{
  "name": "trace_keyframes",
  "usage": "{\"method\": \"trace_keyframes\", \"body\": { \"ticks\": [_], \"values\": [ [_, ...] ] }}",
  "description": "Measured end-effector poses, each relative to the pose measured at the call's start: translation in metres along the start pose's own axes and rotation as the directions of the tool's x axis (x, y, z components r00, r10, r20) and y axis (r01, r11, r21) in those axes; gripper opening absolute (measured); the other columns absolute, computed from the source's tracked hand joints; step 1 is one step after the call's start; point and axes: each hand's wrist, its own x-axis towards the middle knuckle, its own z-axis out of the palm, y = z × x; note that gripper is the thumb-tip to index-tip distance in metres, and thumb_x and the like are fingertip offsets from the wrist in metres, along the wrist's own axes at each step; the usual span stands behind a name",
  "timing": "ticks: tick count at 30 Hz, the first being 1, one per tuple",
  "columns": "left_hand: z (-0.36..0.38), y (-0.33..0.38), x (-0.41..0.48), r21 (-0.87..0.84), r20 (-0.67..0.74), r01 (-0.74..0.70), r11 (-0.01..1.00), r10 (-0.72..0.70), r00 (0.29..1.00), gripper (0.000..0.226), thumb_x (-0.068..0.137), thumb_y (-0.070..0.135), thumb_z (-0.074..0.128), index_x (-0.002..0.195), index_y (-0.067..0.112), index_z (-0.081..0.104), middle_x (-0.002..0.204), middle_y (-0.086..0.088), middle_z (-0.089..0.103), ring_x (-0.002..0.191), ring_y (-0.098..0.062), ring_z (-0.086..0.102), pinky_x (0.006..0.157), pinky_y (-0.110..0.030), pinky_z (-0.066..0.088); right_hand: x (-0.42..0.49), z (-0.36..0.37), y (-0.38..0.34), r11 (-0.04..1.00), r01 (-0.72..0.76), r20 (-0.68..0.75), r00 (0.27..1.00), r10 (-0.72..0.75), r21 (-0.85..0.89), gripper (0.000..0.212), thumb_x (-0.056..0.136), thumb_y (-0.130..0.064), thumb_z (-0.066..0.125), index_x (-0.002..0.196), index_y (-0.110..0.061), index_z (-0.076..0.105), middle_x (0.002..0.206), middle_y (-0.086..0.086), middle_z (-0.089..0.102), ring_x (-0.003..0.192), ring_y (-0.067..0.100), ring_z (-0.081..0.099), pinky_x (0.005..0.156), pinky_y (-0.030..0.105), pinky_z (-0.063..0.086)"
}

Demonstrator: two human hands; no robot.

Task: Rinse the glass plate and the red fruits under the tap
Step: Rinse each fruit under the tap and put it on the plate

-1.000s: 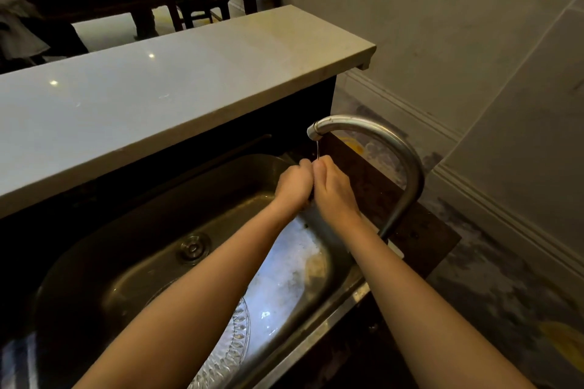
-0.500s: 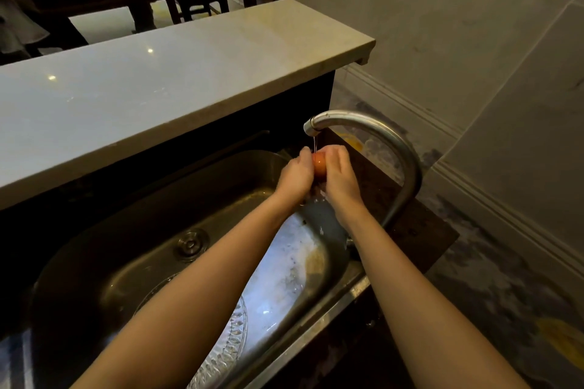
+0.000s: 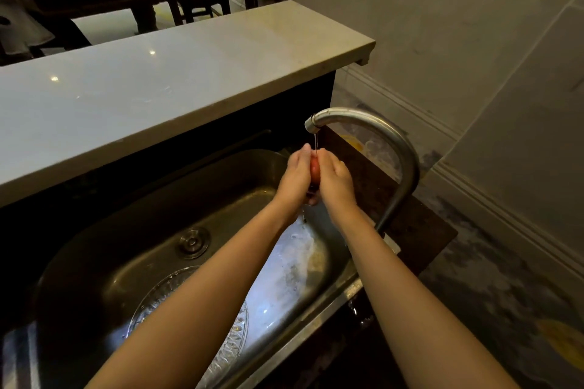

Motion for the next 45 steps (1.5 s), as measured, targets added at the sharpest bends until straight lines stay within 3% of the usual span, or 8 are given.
{"method": "trace_keyframes", "body": {
  "ticks": [3, 6, 9, 12, 17, 20, 41, 45],
  "values": [
    [-0.004, 0.005, -0.001, -0.346, 0.173, 0.167, 0.923, -0.112, 0.978, 0.03, 0.099, 0.035, 0.037, 0.12, 0.018, 0.05, 0.12, -0.017, 0.055, 0.101, -0.024, 0.06, 0.069, -0.029, 0.056, -0.003, -0.008, -0.004, 0.994, -0.011, 0.064, 0.998, 0.018, -0.105, 0.032, 0.094, -0.046, 0.037, 0.114, -0.031, 0.056, 0.114, 0.002, 0.042, 0.095, 0.016, 0.054, 0.076, 0.028, 0.047],
    [-0.002, 0.005, -0.002, -0.609, 0.257, 0.335, 0.719, -0.221, 0.941, 0.022, 0.099, 0.029, 0.04, 0.11, 0.017, 0.055, 0.104, -0.012, 0.054, 0.078, -0.022, 0.057, 0.053, -0.021, 0.051, -0.01, -0.028, -0.004, 0.962, 0.075, -0.055, 0.994, -0.092, -0.263, 0.034, 0.099, -0.033, 0.033, 0.12, -0.026, 0.058, 0.126, 0.008, 0.052, 0.101, 0.019, 0.057, 0.086, 0.031, 0.049],
    [0.001, 0.005, 0.003, -0.666, 0.283, 0.413, 0.621, -0.301, 0.91, 0.023, 0.097, 0.034, 0.042, 0.09, 0.015, 0.053, 0.086, -0.008, 0.052, 0.057, -0.016, 0.048, 0.034, -0.016, 0.038, -0.025, -0.043, 0.012, 0.769, 0.115, -0.102, 0.968, -0.229, -0.629, 0.035, 0.099, -0.02, 0.034, 0.127, -0.01, 0.052, 0.127, 0.012, 0.056, 0.115, 0.026, 0.052, 0.093, 0.032, 0.042],
    [0.004, 0.003, 0.006, -0.634, 0.268, 0.396, 0.664, -0.292, 0.918, 0.02, 0.092, 0.034, 0.054, 0.087, 0.015, 0.049, 0.078, -0.006, 0.051, 0.042, -0.01, 0.048, 0.028, -0.013, 0.03, -0.038, -0.036, 0.032, 0.62, -0.027, -0.061, 0.998, -0.034, -0.784, 0.032, 0.098, -0.018, 0.034, 0.124, -0.007, 0.05, 0.121, 0.014, 0.057, 0.109, 0.029, 0.057, 0.085, 0.037, 0.045],
    [0.007, 0.006, 0.007, -0.622, 0.258, 0.372, 0.689, -0.268, 0.928, 0.03, 0.095, 0.039, 0.046, 0.083, 0.012, 0.049, 0.074, -0.007, 0.052, 0.035, -0.008, 0.045, 0.026, -0.011, 0.023, -0.046, -0.041, 0.05, 0.719, -0.061, -0.087, 0.996, 0.001, -0.692, 0.024, 0.094, -0.006, 0.037, 0.107, 0.004, 0.055, 0.111, 0.025, 0.059, 0.102, 0.037, 0.056, 0.081, 0.037, 0.042],
    [0.01, 0.006, 0.008, -0.648, 0.269, 0.378, 0.661, -0.266, 0.926, 0.036, 0.095, 0.046, 0.041, 0.086, 0.012, 0.048, 0.076, -0.008, 0.05, 0.037, -0.009, 0.046, 0.026, -0.012, 0.026, -0.047, -0.041, 0.053, 0.777, -0.125, -0.15, 0.988, 0.039, -0.617, 0.021, 0.097, -0.01, 0.038, 0.101, -0.006, 0.058, 0.108, 0.018, 0.063, 0.094, 0.029, 0.058, 0.074, 0.032, 0.04],
    [0.013, 0.004, 0.003, -0.618, 0.296, 0.378, 0.689, -0.241, 0.924, 0.018, 0.094, 0.029, 0.05, 0.089, 0.013, 0.047, 0.079, -0.006, 0.05, 0.042, -0.009, 0.047, 0.031, -0.012, 0.026, -0.043, -0.037, 0.06, 0.691, -0.079, -0.197, 0.976, -0.094, -0.719, 0.021, 0.097, -0.011, 0.039, 0.103, -0.005, 0.059, 0.098, 0.016, 0.066, 0.08, 0.023, 0.057, 0.063, 0.026, 0.035],
    [0.01, 0.002, 0.006, -0.517, 0.249, 0.301, 0.802, -0.195, 0.949, 0.012, 0.092, 0.021, 0.055, 0.088, 0.011, 0.049, 0.063, -0.001, 0.053, 0.034, -0.004, 0.039, 0.029, -0.012, 0.022, -0.044, -0.038, 0.062, 0.714, -0.069, -0.189, 0.978, -0.09, -0.697, 0.021, 0.097, -0.011, 0.039, 0.101, -0.006, 0.059, 0.097, 0.015, 0.065, 0.081, 0.023, 0.058, 0.065, 0.027, 0.036]
  ]
}}
